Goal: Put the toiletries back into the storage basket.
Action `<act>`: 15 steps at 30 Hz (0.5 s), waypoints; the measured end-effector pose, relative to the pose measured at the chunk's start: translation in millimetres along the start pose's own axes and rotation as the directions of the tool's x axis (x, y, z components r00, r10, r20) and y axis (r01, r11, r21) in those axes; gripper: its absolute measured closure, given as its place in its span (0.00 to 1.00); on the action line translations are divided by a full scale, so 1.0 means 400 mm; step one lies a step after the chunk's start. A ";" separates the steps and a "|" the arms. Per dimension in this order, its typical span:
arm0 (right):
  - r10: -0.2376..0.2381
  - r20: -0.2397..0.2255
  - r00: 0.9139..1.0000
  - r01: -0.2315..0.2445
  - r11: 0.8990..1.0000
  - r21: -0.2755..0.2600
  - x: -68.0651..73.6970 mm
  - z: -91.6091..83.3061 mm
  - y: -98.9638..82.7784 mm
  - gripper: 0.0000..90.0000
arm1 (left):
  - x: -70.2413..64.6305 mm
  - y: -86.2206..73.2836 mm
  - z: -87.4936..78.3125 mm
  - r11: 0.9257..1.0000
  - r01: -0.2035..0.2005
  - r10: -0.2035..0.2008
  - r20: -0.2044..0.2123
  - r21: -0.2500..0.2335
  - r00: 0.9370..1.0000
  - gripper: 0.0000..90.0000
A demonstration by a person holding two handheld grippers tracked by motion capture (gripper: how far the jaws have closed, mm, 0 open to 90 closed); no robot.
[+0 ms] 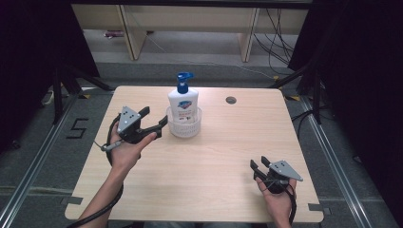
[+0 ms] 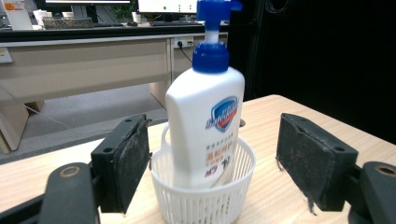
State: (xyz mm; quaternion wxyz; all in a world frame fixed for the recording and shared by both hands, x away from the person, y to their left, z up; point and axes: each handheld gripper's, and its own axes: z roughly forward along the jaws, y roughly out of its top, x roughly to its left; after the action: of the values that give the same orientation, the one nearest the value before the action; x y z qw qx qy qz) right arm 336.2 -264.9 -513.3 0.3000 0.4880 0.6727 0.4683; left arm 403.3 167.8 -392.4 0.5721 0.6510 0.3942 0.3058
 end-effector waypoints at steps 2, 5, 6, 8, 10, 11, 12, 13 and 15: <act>0.000 0.000 1.000 0.000 1.000 0.000 0.000 0.000 0.000 0.57 | 0.002 -0.020 -0.014 1.000 0.002 -0.002 -0.001 0.003 1.000 0.28; 0.003 0.001 1.000 -0.003 1.000 -0.001 0.001 0.001 0.000 0.57 | 0.006 -0.056 -0.034 1.000 -0.001 0.001 -0.008 0.001 1.000 0.29; 0.004 0.001 1.000 -0.004 1.000 0.000 0.001 0.001 0.000 0.57 | 0.007 -0.070 -0.041 1.000 0.000 0.000 -0.010 0.002 1.000 0.29; 0.005 0.003 1.000 -0.005 1.000 0.001 0.002 0.001 0.000 0.57 | 0.008 -0.101 -0.052 1.000 -0.001 0.001 -0.012 0.006 1.000 0.29; 0.004 0.003 1.000 -0.004 1.000 0.001 0.002 0.002 0.000 0.57 | 0.009 -0.137 -0.060 1.000 0.000 0.000 -0.012 0.010 1.000 0.30; 0.003 0.003 1.000 -0.003 1.000 0.001 0.002 0.002 0.000 0.57 | 0.010 -0.156 -0.064 1.000 0.003 -0.002 -0.015 0.014 1.000 0.31; 0.004 0.004 1.000 -0.004 1.000 0.001 0.002 0.002 0.000 0.57 | 0.012 -0.179 -0.069 1.000 0.007 -0.007 -0.014 0.023 1.000 0.31; 0.004 0.003 1.000 -0.004 1.000 0.002 0.002 0.001 0.000 0.57 | 0.013 -0.193 -0.072 0.999 0.013 -0.012 -0.017 0.029 1.000 0.31; 0.004 0.003 1.000 -0.004 1.000 0.001 0.002 0.001 0.000 0.57 | 0.020 -0.229 -0.079 0.999 0.011 -0.010 -0.024 0.047 1.000 0.32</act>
State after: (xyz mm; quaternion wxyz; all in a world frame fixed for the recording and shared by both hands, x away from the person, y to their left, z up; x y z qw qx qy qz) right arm 336.3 -264.0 -513.6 0.2998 0.4903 0.6713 0.4681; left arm 365.6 193.6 -478.0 0.5536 0.6583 0.4115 0.3012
